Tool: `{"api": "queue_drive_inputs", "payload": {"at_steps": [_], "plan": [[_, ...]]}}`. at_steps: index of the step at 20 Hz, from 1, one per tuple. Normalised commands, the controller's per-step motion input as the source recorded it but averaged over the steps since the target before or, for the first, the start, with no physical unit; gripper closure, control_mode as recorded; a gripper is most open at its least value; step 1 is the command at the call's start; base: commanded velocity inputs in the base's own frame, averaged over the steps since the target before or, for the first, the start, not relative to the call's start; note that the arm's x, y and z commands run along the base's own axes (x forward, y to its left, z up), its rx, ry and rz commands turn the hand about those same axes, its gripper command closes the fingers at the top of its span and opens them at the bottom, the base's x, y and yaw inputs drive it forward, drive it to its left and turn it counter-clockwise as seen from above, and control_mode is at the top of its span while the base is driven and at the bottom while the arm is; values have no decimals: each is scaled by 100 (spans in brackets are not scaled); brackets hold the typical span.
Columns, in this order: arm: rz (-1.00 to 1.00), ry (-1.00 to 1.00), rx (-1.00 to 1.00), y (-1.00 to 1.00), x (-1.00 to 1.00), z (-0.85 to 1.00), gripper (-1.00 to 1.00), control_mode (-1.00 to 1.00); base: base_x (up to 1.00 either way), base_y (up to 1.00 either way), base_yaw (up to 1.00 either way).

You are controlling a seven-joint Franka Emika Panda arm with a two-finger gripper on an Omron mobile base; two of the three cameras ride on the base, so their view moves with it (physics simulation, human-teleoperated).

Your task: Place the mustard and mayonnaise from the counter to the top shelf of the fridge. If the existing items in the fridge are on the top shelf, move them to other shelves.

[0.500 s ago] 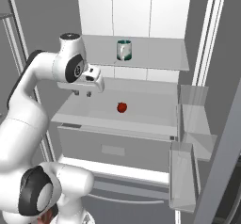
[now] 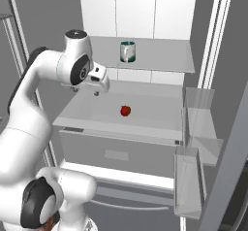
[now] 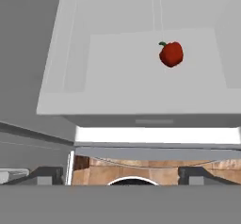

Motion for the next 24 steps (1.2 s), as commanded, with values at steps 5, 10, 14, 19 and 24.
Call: {"api": "queue_drive_inputs", "payload": {"at_steps": [5, 10, 14, 19, 24], "plan": [[-2, -51, 31, -46, -32, 99, -100, -100, 0, 0, 0], [-7, -34, 23, -65, -3, 94, -100, -100, 0, 0, 0], [-25, -7, 2, -58, 36, 53, -100, -100, 0, 0, 0], [-16, 0, -1, -16, 62, 18, -100, -100, 0, 0, 0], [0, 15, -10, 0, 56, -13, -100, -100, 0, 0, 0]]}}
